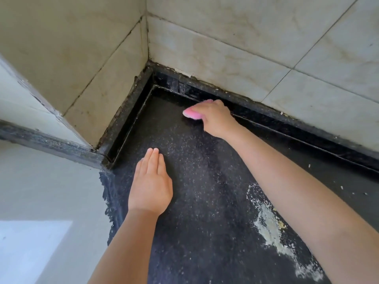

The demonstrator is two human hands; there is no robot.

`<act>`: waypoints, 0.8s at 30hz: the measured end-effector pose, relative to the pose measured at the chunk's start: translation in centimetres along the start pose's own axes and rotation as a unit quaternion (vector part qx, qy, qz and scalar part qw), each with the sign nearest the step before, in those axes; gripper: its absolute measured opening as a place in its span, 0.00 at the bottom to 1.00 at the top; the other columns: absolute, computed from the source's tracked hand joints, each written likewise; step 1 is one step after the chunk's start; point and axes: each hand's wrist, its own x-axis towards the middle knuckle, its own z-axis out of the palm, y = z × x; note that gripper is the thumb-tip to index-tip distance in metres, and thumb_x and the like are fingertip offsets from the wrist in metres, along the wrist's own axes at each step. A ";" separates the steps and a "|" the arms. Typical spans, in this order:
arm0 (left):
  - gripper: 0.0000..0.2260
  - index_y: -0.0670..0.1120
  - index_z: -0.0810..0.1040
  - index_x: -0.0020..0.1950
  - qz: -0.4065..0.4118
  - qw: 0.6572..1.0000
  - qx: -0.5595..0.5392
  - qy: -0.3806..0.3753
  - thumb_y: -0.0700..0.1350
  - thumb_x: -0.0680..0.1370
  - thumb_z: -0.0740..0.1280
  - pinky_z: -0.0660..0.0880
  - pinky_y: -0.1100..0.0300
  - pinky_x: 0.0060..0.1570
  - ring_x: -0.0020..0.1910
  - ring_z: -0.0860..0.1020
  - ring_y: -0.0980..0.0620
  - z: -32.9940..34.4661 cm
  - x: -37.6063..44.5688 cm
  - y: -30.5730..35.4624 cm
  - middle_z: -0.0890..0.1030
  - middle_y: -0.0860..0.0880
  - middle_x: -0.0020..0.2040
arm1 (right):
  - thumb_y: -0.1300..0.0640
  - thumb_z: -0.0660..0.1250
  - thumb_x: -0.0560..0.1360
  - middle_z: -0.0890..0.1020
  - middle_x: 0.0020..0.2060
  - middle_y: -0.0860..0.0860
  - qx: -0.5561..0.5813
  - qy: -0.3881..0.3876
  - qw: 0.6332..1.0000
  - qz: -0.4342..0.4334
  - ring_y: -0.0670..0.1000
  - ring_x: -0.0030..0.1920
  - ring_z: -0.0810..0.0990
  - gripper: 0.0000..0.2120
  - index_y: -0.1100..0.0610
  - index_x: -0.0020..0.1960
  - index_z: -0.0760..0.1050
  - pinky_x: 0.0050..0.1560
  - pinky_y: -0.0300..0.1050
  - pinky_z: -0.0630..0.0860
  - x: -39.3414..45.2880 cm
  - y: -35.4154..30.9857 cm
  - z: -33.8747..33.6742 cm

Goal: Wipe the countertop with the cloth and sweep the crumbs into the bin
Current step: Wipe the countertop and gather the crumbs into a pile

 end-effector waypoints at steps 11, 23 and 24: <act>0.23 0.42 0.44 0.75 0.023 0.999 0.032 0.018 0.47 0.82 0.45 0.34 0.59 0.66 0.74 0.41 0.48 0.4 -0.1 -0.1 0.43 0.45 0.76 | 0.76 0.54 0.70 0.77 0.48 0.40 0.011 -0.065 0.998 -0.018 0.47 0.48 0.75 0.28 0.50 0.57 0.78 0.59 0.43 0.70 -17.0 7.1 0.5; 0.23 0.41 0.49 0.74 0.014 0.999 0.018 0.041 0.45 0.81 0.48 0.38 0.60 0.68 0.75 0.45 0.49 0.5 -0.2 0.1 0.48 0.45 0.76 | 0.74 0.56 0.70 0.67 0.69 0.50 -0.011 0.070 0.997 -0.008 0.57 0.66 0.64 0.33 0.46 0.69 0.65 0.62 0.55 0.67 -2.9 2.9 1.0; 0.23 0.40 0.50 0.74 0.016 0.999 0.016 0.047 0.45 0.81 0.49 0.39 0.60 0.68 0.75 0.46 0.48 0.5 -0.1 0.1 0.50 0.44 0.76 | 0.73 0.56 0.71 0.65 0.70 0.50 -0.027 0.059 0.998 0.009 0.57 0.67 0.63 0.33 0.48 0.70 0.63 0.62 0.54 0.66 -3.0 3.0 0.9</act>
